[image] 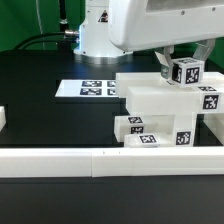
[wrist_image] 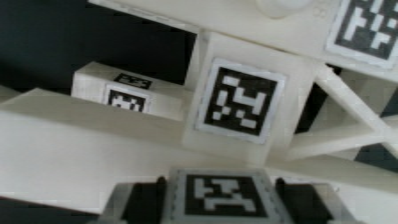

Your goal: Assemble chair

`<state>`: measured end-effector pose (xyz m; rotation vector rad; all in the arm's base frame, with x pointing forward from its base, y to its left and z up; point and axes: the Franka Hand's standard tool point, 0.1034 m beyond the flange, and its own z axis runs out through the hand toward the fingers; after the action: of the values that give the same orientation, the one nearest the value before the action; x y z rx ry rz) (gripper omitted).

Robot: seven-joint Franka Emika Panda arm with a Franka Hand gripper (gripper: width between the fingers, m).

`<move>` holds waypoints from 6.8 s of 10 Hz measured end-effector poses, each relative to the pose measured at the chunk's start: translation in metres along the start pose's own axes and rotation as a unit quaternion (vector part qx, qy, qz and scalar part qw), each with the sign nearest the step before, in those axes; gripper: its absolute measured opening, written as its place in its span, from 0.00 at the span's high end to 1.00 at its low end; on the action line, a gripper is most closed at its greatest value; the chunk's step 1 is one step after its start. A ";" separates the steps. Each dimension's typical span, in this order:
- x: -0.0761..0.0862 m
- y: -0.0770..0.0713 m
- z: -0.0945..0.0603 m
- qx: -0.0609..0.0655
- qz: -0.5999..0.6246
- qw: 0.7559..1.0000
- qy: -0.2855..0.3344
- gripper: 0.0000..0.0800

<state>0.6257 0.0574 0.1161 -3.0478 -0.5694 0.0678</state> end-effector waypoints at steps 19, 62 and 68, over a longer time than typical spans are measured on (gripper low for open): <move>0.009 0.009 0.001 0.019 0.379 0.924 0.051 0.20; 0.008 0.026 -0.001 0.024 0.295 0.953 0.064 0.19; 0.008 0.029 -0.001 -0.025 0.097 0.993 0.058 0.36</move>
Offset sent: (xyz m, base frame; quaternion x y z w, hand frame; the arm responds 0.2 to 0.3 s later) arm -0.0085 -0.0083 -0.0007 0.0042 0.0115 0.2005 0.9796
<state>0.6433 0.0334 0.1158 -3.1202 -0.2702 -0.1183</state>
